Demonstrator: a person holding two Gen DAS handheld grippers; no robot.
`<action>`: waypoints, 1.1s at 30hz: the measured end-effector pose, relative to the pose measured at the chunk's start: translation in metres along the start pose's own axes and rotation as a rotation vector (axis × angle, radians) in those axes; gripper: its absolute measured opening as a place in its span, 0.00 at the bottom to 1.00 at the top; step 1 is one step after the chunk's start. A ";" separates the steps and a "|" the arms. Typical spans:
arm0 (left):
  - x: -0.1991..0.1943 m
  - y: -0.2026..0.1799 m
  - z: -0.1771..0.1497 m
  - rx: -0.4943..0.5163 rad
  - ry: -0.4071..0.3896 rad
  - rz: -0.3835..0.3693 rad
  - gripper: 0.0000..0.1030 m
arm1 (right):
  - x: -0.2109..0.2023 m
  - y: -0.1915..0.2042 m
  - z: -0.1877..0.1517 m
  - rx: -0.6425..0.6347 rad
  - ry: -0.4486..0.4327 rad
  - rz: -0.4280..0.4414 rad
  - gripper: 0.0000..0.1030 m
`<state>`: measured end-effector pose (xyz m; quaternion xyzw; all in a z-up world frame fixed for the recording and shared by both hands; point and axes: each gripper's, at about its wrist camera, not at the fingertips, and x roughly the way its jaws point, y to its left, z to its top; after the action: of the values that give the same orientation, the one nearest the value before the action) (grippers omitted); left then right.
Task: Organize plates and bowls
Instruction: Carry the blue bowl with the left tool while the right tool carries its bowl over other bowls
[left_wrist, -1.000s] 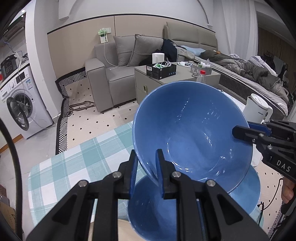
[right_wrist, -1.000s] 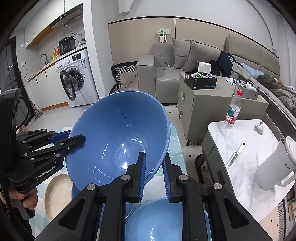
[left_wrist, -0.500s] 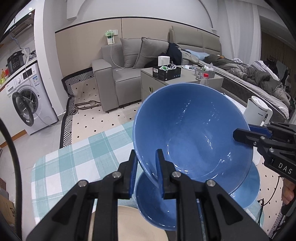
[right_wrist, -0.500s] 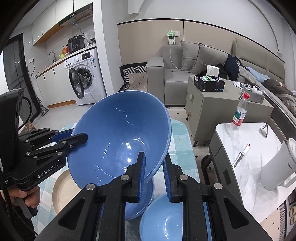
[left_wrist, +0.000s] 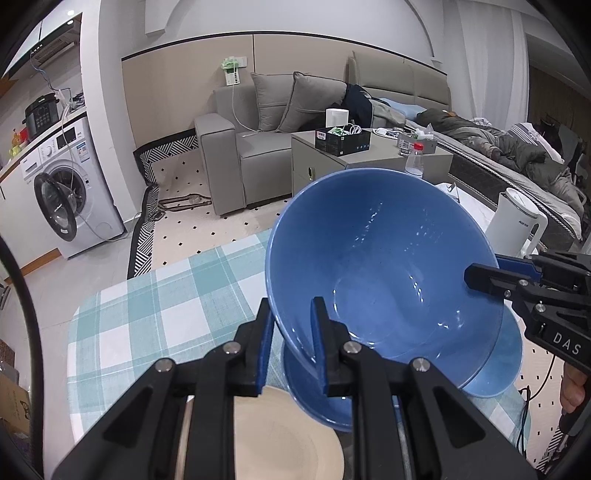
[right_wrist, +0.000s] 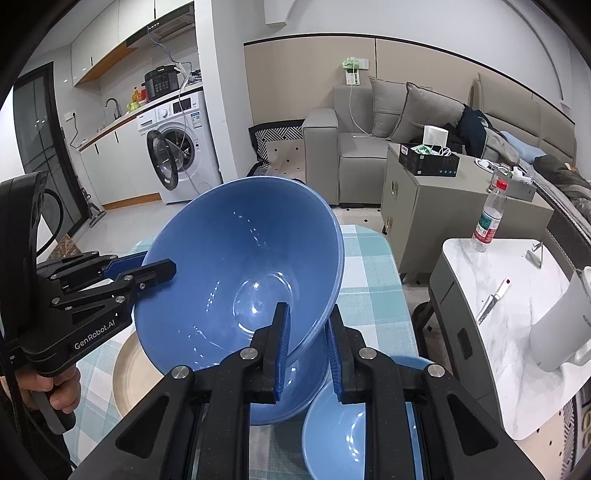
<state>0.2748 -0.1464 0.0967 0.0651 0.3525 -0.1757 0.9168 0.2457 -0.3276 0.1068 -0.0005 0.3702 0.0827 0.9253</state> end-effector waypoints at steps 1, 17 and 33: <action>-0.001 0.001 -0.002 -0.001 0.000 0.001 0.17 | -0.001 0.002 -0.001 -0.004 0.000 0.001 0.19; 0.005 0.004 -0.027 -0.010 0.018 0.016 0.17 | 0.012 0.009 -0.021 -0.005 0.017 0.026 0.19; 0.039 0.006 -0.045 -0.024 0.088 0.010 0.17 | 0.046 0.005 -0.033 0.009 0.091 0.019 0.19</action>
<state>0.2758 -0.1407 0.0373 0.0635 0.3942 -0.1638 0.9021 0.2545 -0.3173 0.0516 0.0035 0.4122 0.0896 0.9067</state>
